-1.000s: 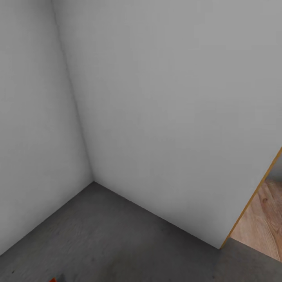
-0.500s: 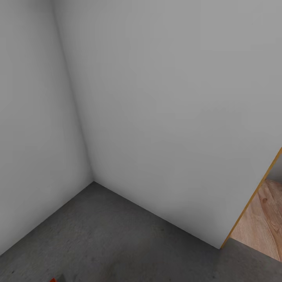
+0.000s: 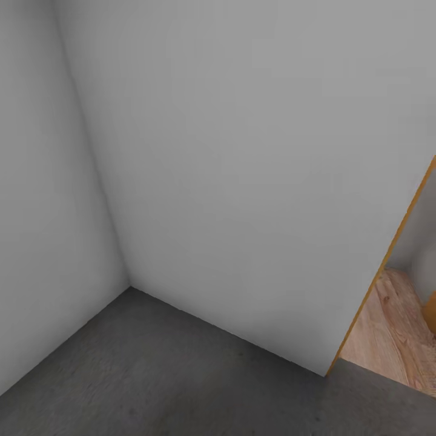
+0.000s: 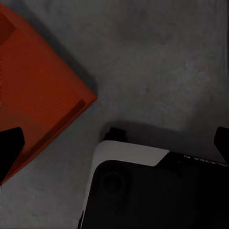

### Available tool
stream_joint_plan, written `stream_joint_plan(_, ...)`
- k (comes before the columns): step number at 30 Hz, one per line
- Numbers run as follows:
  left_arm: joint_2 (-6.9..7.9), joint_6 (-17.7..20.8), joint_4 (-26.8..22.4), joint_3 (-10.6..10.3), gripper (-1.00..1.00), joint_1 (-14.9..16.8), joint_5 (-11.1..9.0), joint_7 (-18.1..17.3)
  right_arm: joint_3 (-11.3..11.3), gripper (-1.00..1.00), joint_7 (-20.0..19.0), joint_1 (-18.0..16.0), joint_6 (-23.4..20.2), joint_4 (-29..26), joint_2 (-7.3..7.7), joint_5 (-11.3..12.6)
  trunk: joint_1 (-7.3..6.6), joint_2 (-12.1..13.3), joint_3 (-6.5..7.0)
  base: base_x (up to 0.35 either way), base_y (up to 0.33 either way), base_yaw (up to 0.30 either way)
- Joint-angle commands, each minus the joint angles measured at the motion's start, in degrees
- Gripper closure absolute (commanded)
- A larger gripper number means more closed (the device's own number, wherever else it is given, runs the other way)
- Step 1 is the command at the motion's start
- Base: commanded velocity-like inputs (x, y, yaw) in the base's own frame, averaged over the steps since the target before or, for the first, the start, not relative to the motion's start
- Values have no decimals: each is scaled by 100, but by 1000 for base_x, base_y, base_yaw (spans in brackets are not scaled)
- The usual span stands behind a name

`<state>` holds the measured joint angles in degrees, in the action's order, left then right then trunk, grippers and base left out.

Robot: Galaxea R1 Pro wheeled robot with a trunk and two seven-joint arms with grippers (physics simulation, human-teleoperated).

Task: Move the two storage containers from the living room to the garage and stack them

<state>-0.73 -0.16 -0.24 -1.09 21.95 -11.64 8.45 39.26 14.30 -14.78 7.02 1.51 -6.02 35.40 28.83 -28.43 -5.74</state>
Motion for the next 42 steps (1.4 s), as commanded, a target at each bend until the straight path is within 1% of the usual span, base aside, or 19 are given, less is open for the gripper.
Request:
stream_joint_plan(1,23,0,-6,-16,-100,3,-52,20,46,-100,4,-7,33,16,-10,54,3,-10,-8,0,0,-272)
stream_joint_plan(2,26,4,-4,-15,-100,3,-69,21,46,-100,3,-7,35,16,-12,56,3,-10,-5,0,0,-273)
stream_joint_plan(4,29,0,-4,-14,-100,3,-37,24,40,-100,8,-7,38,21,-11,78,3,-10,1,0,0,-273)
stream_joint_plan(11,29,1,-3,-20,-100,3,-60,25,27,-100,11,-7,29,25,59,73,3,-10,6,0,0,-274)
stream_joint_plan(22,29,-1,-3,-19,-100,3,-55,25,29,-100,11,-4,28,29,66,72,3,-10,9,0,0,-274)
stream_joint_plan(33,29,-1,-3,-18,-100,3,-55,25,29,-100,11,-7,28,29,66,72,3,-10,42,0,0,-270)
stream_joint_plan(42,29,-1,-3,-18,-100,3,-55,25,29,-100,11,-5,28,31,100,72,3,-10,71,0,0,-266)
